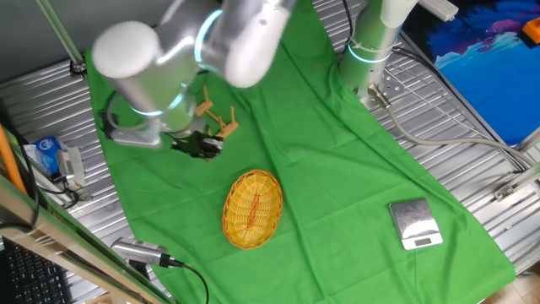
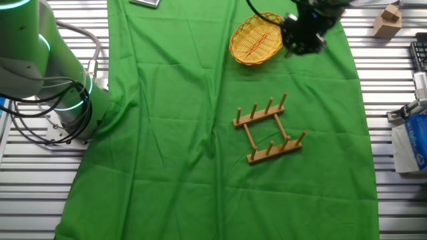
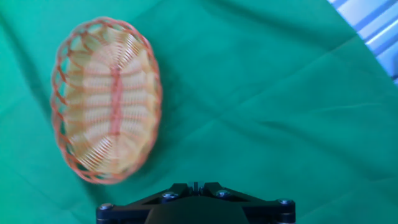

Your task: Take the dish off the dish rack

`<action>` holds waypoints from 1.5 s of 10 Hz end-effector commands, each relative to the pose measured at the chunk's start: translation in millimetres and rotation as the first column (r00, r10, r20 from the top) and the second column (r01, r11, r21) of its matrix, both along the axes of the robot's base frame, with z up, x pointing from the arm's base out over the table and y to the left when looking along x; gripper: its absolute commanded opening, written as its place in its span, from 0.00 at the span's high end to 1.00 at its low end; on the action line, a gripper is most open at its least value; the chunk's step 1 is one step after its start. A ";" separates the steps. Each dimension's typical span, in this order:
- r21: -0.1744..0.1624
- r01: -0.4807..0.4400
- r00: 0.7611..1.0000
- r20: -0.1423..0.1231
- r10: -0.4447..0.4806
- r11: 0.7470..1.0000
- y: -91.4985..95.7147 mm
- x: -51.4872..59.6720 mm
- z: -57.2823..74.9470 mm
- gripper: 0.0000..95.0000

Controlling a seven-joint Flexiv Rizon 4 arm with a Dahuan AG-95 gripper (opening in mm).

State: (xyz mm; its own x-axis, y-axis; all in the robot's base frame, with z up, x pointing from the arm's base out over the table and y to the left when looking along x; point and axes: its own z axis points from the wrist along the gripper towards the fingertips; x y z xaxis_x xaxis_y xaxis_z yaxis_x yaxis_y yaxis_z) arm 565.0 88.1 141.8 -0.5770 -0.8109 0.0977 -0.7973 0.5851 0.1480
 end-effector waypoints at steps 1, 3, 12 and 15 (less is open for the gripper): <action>-0.005 -0.020 1.000 -0.005 0.020 1.000 -7.1 6.6 0.2 1.00; -0.007 -0.022 1.000 -0.005 0.022 1.000 -6.6 6.7 0.0 1.00; -0.061 0.120 0.991 -0.046 -0.122 0.991 -6.2 2.4 -0.6 1.00; -0.060 0.116 0.992 -0.041 -0.119 0.991 -8.0 5.8 -3.1 1.00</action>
